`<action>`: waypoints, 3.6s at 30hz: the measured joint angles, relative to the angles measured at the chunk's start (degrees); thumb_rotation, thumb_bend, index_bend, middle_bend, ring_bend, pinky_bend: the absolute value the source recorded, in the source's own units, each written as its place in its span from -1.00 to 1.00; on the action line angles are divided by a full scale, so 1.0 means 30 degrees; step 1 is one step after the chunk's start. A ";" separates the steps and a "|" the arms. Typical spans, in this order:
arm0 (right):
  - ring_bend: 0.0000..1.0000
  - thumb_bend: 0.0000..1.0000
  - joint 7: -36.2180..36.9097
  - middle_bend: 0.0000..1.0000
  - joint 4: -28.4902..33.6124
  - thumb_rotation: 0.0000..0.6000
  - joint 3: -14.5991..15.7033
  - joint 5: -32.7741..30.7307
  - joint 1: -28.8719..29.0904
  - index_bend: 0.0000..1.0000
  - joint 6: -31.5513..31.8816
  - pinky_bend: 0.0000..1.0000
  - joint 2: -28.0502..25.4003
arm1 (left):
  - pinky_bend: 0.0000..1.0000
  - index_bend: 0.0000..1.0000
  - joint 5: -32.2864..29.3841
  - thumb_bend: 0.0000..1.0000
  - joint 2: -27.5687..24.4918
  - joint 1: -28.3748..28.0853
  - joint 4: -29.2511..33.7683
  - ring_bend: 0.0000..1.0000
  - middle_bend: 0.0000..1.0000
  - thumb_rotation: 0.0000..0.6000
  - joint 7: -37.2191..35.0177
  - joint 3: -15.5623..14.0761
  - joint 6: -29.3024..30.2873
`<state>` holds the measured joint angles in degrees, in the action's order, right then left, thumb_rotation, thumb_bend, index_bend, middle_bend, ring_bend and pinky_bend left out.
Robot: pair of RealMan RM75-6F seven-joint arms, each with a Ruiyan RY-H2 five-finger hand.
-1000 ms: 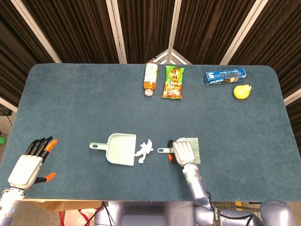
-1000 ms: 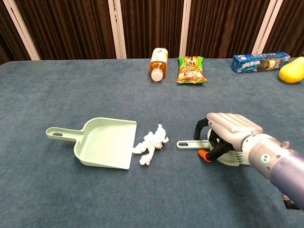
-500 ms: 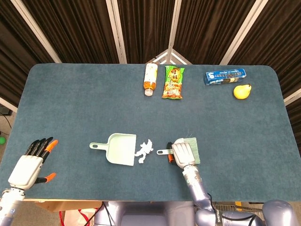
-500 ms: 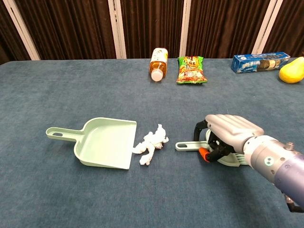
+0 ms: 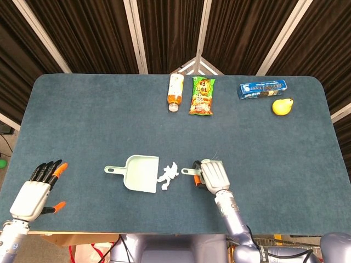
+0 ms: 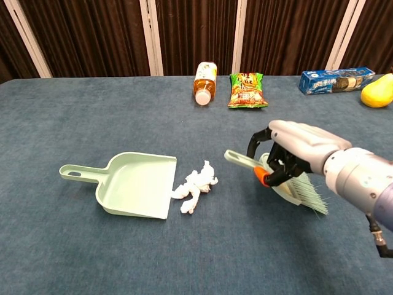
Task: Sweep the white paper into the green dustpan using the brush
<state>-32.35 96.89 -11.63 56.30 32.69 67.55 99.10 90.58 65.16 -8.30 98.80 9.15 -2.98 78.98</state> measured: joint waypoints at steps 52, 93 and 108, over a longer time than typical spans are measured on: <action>0.96 0.04 0.2877 0.86 0.3030 1.00 -0.2049 -0.1303 0.0312 0.90 0.0832 0.82 -0.5009 | 0.97 -0.18 -1.6577 -0.34 0.6711 -0.9150 0.2909 1.00 1.00 1.00 1.7739 0.4465 -0.2752; 0.96 0.05 0.3121 0.86 0.3463 1.00 -0.1339 -0.0849 0.0582 0.90 0.1119 0.82 -0.5048 | 1.00 0.31 -1.8035 0.13 0.9973 -1.1577 0.0465 1.00 1.00 1.00 1.7279 0.3545 -0.1274; 0.96 0.06 0.2258 0.86 0.4137 1.00 -0.0127 -0.0670 0.0280 0.90 0.2226 0.82 -0.3061 | 1.00 0.32 -2.0333 0.14 1.0449 -1.2379 0.1311 1.00 1.00 1.00 1.8868 0.4144 -0.0079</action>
<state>-25.57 109.30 -12.01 54.29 33.53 74.23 89.92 29.58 96.51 -45.44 102.74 65.76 9.45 78.74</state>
